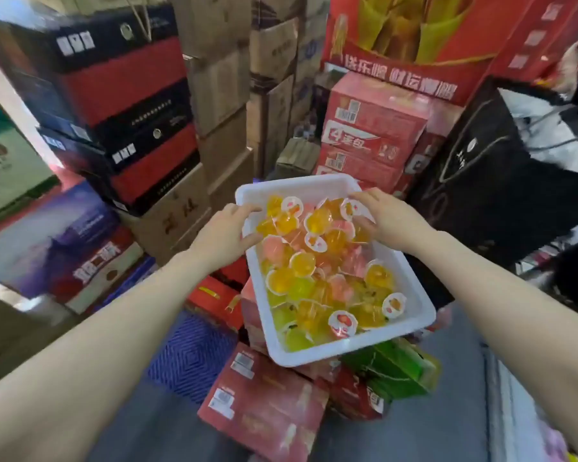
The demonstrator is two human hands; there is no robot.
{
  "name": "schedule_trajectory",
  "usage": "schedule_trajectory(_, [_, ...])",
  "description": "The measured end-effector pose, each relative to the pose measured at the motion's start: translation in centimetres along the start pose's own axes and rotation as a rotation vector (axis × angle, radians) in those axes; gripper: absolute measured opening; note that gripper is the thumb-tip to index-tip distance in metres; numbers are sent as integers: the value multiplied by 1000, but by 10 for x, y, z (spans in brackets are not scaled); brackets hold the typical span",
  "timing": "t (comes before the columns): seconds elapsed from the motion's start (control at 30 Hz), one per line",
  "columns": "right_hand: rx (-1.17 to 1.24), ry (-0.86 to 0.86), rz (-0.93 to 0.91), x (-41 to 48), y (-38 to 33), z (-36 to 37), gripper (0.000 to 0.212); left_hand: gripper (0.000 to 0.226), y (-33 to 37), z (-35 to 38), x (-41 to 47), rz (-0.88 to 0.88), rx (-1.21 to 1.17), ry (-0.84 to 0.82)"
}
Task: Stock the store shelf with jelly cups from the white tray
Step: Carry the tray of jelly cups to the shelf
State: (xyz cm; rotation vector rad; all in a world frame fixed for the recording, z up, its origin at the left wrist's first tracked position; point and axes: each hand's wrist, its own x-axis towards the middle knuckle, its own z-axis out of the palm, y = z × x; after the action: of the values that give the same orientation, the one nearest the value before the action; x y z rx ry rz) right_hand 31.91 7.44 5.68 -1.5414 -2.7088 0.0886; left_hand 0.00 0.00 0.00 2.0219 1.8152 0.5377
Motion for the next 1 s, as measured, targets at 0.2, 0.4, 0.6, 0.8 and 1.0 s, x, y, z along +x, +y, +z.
schedule_trajectory(0.2, [-23, -95, 185, 15, 44, 55, 47, 56, -12, 46, 2, -125, 85, -2])
schedule_trajectory(0.4, [35, -120, 313, 24, 60, 85, 39, 60, -16, 61, 9, -274, -18, 10])
schedule_trajectory(0.6, [131, -95, 437, 27, 53, 81, 39, 39, -8, 56, 13, -293, -137, -44])
schedule_trajectory(0.8, [271, -44, 441, 1, 21, 62, 37, 47, -16, 42, -19, -342, -176, -44])
schedule_trajectory(1.0, [341, 19, 318, -25, -58, 57, 41, 53, -44, 6, -112, -416, -107, -25])
